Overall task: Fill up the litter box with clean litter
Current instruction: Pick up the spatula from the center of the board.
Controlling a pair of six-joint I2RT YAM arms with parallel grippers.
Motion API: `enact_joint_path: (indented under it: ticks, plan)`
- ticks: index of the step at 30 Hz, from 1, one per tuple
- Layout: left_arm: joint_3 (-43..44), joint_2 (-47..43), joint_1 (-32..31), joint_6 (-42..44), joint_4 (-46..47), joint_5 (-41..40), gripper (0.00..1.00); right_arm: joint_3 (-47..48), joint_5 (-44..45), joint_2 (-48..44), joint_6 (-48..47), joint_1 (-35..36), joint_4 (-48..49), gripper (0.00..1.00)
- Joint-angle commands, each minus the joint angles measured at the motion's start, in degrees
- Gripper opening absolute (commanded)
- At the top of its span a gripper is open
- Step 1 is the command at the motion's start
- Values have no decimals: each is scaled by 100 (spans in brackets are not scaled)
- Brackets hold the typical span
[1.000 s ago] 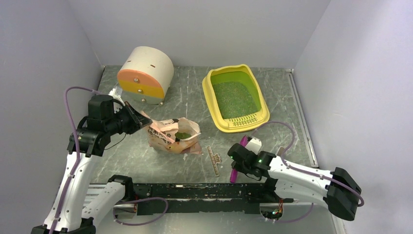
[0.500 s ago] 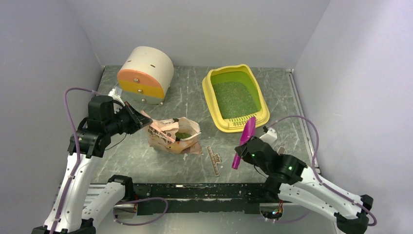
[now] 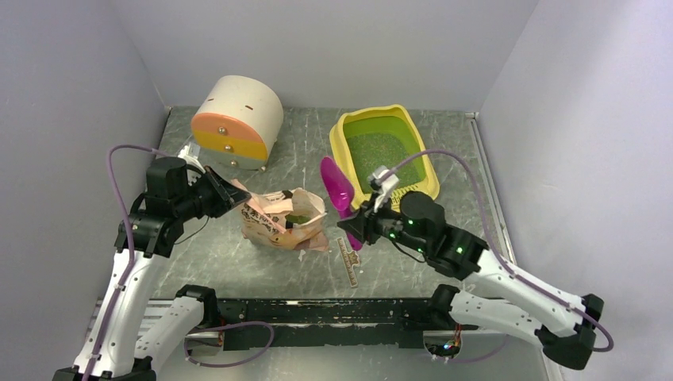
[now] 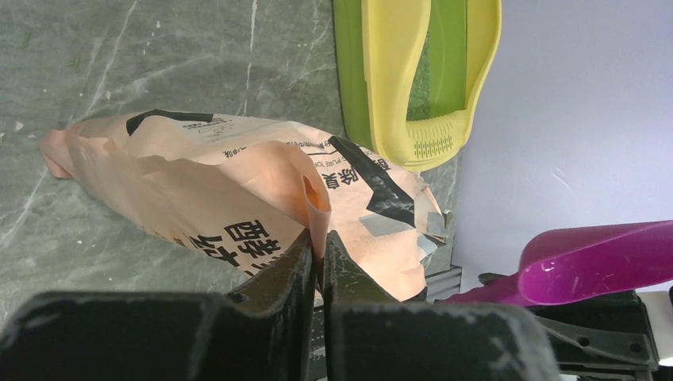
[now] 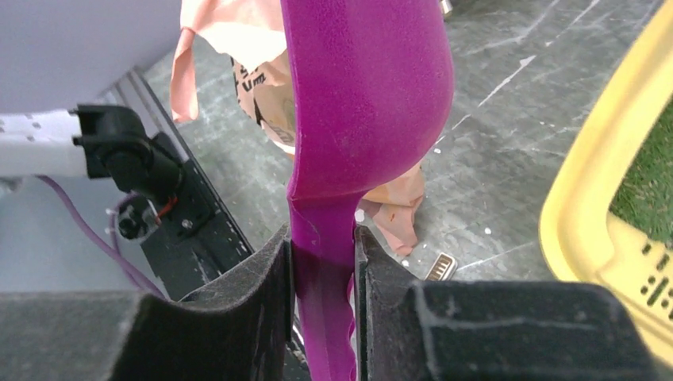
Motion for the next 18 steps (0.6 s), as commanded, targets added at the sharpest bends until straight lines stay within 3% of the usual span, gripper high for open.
enact_joint_path:
  ticks: [1, 4, 9, 13, 18]
  plan:
    - [-111, -11, -17, 11, 436, -26, 17, 211, -425, 535, -898, -8, 431, 0]
    - [-52, 181, -17, 0, 596, -22, 27, 252, 336, 788, -847, -1, 498, 0]
    - [97, 429, -17, 81, 697, -59, 22, 684, 629, 1465, -1090, -9, -32, 0]
    - [98, 547, -17, 93, 918, -45, 34, 812, 831, 1697, -1140, -22, -148, 0]
    - [268, 772, -17, 88, 1053, 3, 57, 614, 914, 1372, -1131, -17, 65, 0]
